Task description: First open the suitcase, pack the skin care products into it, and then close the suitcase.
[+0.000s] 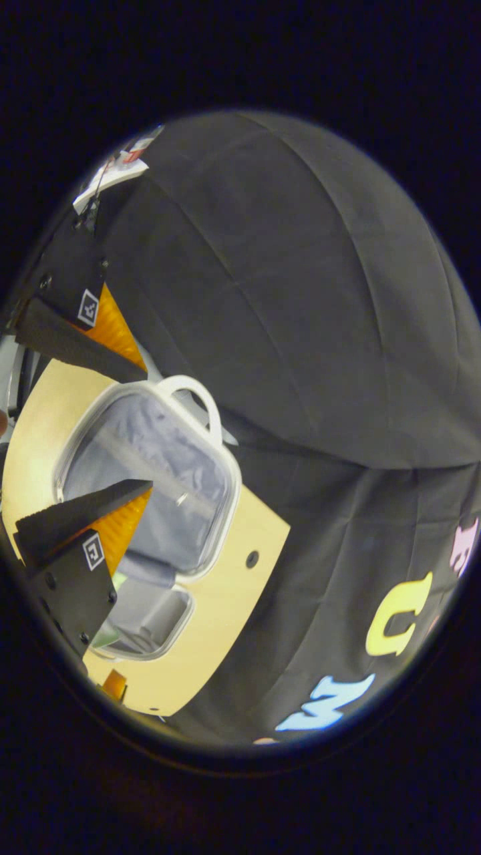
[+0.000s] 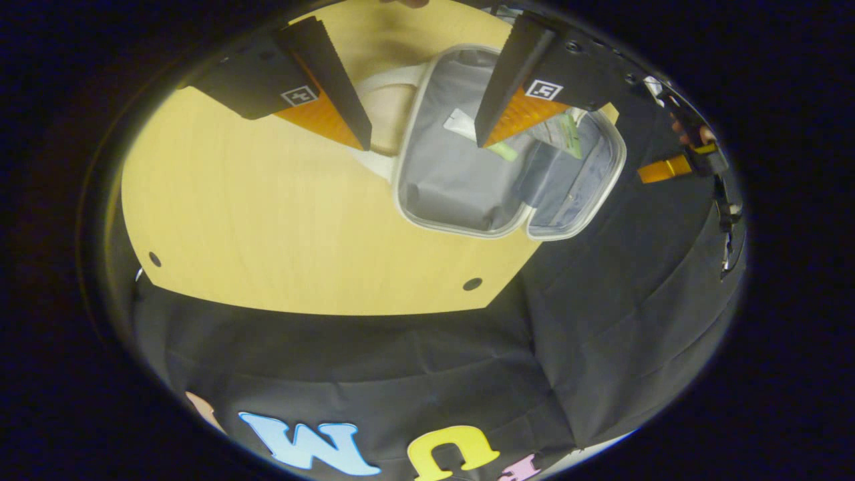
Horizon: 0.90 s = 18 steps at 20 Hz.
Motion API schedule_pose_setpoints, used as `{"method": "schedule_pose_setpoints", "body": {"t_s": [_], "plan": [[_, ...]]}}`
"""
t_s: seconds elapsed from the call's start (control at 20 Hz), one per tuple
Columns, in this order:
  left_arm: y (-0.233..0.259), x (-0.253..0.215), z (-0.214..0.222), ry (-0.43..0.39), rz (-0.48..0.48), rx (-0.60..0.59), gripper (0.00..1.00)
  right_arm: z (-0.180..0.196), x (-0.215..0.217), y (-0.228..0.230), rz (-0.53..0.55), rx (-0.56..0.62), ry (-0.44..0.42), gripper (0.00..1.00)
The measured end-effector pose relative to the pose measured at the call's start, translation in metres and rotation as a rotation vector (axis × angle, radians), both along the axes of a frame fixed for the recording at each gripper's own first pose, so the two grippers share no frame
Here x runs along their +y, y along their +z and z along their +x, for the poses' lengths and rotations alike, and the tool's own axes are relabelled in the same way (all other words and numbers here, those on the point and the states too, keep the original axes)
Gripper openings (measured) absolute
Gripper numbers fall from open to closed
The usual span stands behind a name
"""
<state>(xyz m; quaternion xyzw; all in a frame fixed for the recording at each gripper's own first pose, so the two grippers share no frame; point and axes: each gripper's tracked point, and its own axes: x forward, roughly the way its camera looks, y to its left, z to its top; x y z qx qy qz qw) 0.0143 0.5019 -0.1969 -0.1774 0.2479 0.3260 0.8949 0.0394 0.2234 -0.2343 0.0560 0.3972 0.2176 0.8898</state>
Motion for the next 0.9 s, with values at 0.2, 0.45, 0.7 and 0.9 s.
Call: {"method": "schedule_pose_setpoints", "body": {"t_s": [0.2, 0.45, 0.7, 0.9], "plan": [[-0.006, 0.07, 0.003, 0.01, 0.01, 0.027, 0.95, -0.007, -0.035, -0.014, -0.043, 0.032, -0.055, 0.95], [-0.049, 0.108, 0.042, -0.13, -0.107, 0.083, 0.95, -0.018, -0.074, -0.03, -0.112, 0.085, -0.129, 0.96], [-0.102, 0.118, 0.079, -0.175, -0.215, 0.153, 0.96, -0.021, -0.096, -0.034, -0.158, 0.109, -0.18, 0.96], [-0.142, 0.134, 0.103, -0.151, -0.252, 0.217, 0.96, -0.024, -0.109, -0.036, -0.186, 0.129, -0.186, 0.97]]}}
